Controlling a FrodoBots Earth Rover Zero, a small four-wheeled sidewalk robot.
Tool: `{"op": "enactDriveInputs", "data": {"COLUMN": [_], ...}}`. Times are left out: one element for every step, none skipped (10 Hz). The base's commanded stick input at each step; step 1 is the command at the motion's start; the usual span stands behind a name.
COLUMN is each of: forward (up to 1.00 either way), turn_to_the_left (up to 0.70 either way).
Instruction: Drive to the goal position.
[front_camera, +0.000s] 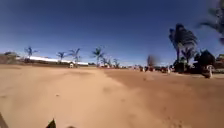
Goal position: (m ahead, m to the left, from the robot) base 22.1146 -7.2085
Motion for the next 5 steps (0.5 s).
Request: {"op": "enactDriveInputs", "data": {"forward": [0.70, 0.70, 0.70, 0.70, 0.70], "turn_to_the_left": [0.00, 0.00, 0.00, 0.00, 0.00]}}
